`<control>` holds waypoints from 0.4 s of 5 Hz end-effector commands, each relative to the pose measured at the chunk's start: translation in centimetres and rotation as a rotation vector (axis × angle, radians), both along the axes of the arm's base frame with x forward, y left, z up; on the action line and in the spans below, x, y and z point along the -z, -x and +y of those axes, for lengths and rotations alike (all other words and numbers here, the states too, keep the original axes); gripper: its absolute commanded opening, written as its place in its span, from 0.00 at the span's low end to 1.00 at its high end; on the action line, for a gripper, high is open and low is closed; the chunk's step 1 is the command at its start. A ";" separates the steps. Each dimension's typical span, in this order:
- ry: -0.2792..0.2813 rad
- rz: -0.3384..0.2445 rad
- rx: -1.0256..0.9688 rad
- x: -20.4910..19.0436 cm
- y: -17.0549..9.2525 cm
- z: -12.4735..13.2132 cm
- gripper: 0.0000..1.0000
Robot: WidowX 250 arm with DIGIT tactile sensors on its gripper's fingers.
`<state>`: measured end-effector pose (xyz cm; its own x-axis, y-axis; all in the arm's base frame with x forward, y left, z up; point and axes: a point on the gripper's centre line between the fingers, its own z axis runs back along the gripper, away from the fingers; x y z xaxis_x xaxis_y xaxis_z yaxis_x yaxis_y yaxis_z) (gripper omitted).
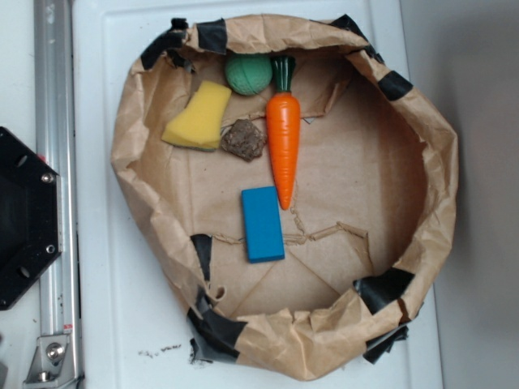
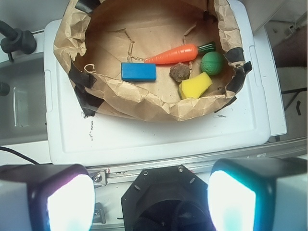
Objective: Grab the rock.
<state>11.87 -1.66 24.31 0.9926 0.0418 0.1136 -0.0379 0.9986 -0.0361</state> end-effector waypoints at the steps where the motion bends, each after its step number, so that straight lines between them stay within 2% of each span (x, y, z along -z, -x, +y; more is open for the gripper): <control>1: 0.000 0.000 0.000 0.0 0.0 0.0 1.00; 2: 0.051 -0.101 0.082 1.7 -5.0 1.6 1.00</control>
